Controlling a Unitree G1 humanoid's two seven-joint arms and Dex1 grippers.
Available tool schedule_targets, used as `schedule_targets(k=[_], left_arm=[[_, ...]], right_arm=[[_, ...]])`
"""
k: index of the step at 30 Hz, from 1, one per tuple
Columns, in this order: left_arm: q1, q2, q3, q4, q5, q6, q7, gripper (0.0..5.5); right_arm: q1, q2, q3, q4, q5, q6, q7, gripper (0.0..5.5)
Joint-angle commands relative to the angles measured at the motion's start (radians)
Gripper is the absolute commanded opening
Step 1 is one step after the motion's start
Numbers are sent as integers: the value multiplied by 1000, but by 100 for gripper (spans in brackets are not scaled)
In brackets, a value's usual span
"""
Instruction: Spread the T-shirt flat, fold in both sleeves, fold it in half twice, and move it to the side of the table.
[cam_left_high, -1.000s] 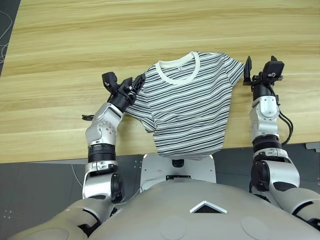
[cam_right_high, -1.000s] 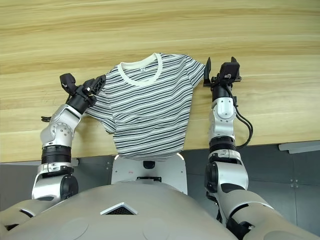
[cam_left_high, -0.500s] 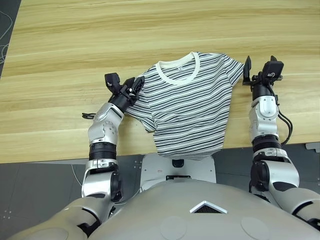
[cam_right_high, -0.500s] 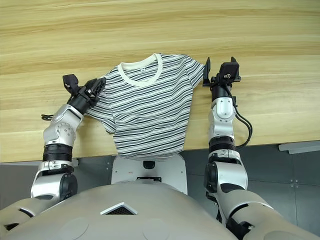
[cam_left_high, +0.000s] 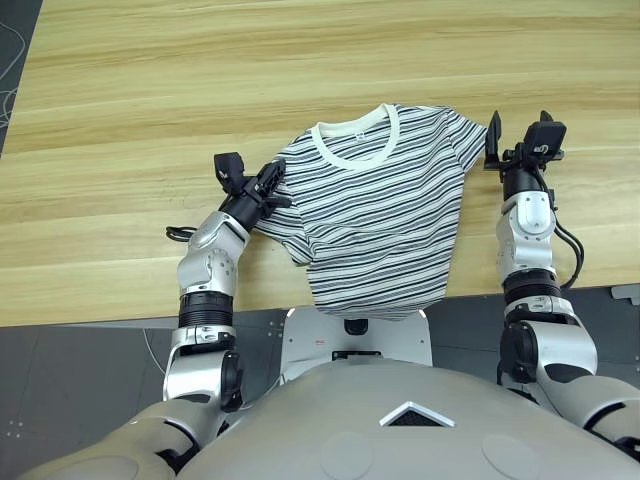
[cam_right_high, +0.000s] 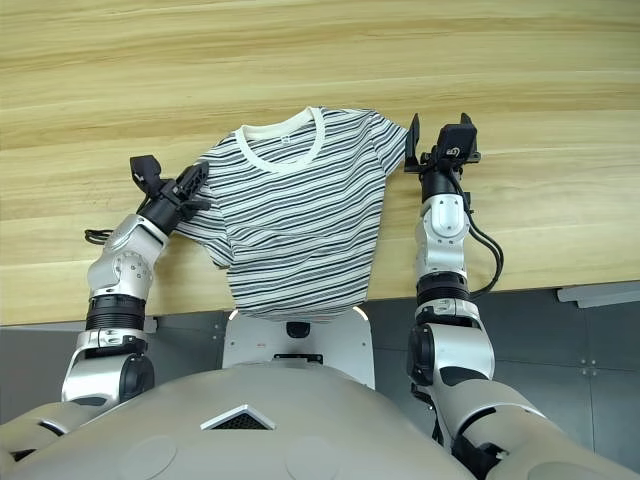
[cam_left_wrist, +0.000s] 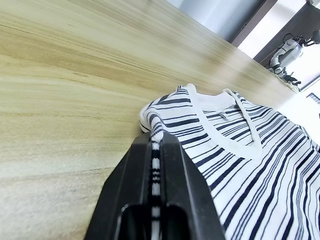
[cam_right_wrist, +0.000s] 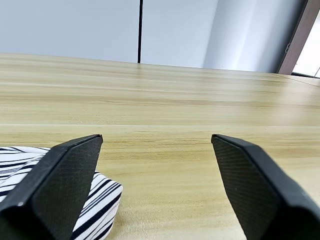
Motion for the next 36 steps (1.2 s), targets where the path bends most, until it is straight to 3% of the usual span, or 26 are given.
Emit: schedule_targets(k=[1,9,15,21,28,36], left_arm=[[89,-2,-21,48,64,51,45,12],[81,116,58,-118,110,1,94,12],[83,114,59,-161,133,3,109,12],[106,83,39,-192,141,8,115,12],[139,58,33,-239,139,15,117,12],[173,49,40,-293,132,31,122,12]], right_arm=[[-2,6,2,-14,-5,13,-3,403],[0,7,0,-15,-5,14,-6,403],[-5,-22,29,-32,-32,50,29,403],[-206,-113,128,-83,-45,272,305,403],[-560,-76,215,207,-80,424,527,403],[-639,-14,235,487,-161,382,451,403]])
